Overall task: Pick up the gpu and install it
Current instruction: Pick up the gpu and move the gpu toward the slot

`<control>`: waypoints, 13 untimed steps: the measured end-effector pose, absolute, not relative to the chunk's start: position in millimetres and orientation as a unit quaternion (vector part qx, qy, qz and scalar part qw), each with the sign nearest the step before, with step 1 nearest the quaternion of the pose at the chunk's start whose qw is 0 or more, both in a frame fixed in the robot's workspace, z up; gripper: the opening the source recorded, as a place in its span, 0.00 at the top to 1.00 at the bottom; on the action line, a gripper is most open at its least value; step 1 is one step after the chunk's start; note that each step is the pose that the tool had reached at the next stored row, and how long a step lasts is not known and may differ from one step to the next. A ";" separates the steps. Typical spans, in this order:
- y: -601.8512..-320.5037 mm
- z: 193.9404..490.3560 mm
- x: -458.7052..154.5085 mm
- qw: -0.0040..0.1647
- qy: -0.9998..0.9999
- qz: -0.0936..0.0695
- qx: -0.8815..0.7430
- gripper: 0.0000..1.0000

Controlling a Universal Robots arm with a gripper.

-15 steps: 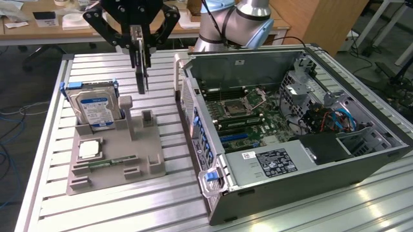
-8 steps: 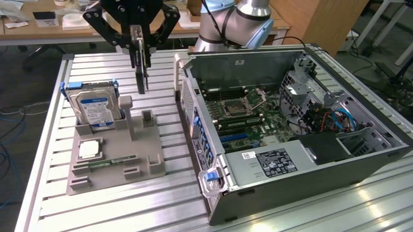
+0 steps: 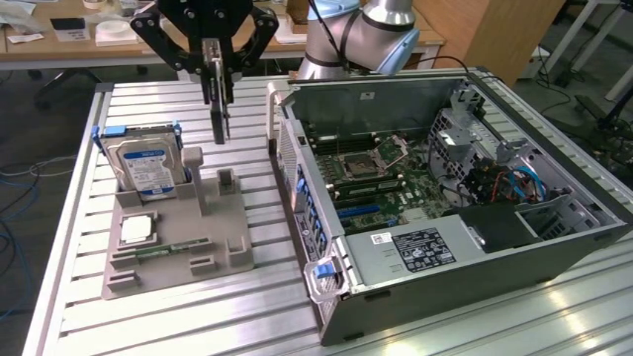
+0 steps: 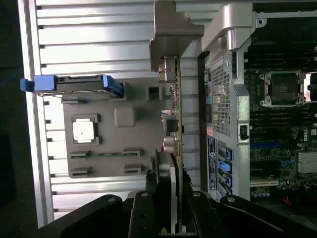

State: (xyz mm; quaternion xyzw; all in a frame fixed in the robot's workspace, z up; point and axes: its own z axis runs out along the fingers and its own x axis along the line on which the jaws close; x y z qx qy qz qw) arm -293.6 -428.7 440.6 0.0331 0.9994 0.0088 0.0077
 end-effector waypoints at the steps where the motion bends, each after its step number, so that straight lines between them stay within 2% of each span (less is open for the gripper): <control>1: -428.7 440.6 -291.2 0.008 0.999 0.009 0.033 0.72; 13: -428.7 440.6 -280.2 0.007 1.000 0.009 0.011 0.72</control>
